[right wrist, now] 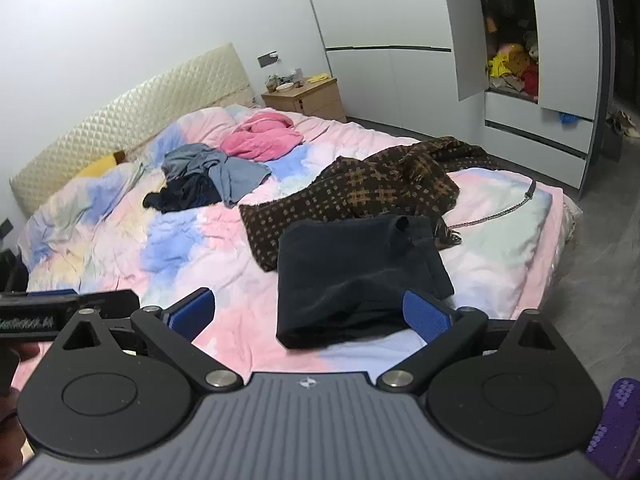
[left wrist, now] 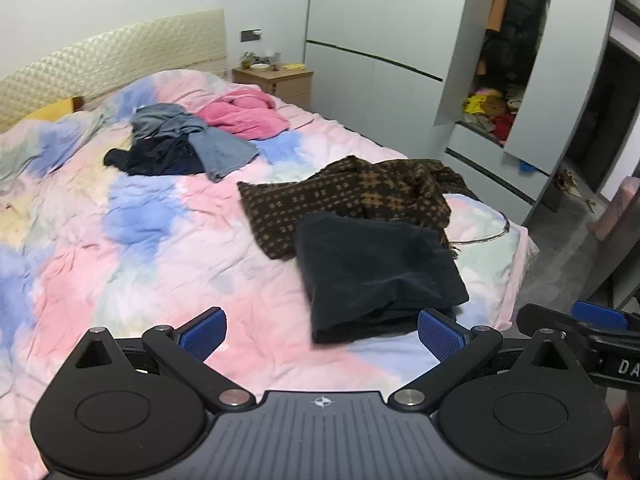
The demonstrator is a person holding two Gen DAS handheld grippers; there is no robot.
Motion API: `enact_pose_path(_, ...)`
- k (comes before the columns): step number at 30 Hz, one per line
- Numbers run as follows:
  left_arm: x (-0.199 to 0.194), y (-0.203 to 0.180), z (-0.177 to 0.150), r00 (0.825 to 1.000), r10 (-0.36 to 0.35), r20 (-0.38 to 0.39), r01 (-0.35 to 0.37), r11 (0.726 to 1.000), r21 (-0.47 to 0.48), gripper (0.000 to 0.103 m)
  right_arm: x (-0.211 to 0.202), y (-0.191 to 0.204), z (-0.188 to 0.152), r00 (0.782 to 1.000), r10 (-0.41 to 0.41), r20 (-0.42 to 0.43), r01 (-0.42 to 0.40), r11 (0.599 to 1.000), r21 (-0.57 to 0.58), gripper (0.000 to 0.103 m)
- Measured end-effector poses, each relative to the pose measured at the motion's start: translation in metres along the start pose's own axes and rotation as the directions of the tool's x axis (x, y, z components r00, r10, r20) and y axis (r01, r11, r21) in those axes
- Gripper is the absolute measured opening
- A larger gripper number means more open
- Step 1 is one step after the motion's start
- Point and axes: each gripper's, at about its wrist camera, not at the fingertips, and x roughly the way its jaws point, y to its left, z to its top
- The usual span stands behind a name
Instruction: Fold clothes
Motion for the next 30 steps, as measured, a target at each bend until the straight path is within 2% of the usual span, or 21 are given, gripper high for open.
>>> enact_pose_path(6,-0.033,0.006,-0.016,1.0,0.01,0.007,-0.01,1.0,-0.015,0.103,-0.027,0.011,-0.01,1.0,-0.024,0.009,0.024,1.0,-0.02,0.101)
enact_pose_path(13,-0.053,0.005,-0.032,1.0,0.028,0.006,-0.027,0.999,-0.035,0.103,-0.045,0.02,-0.021,0.999,-0.034,0.029,0.035,0.998,-0.047,0.103)
enact_pose_path(30,-0.066,0.01,-0.041,0.999,0.04,-0.008,-0.04,0.997,-0.072,0.103,-0.047,0.029,-0.025,0.999,-0.041,0.008,0.041,0.996,-0.079,0.103)
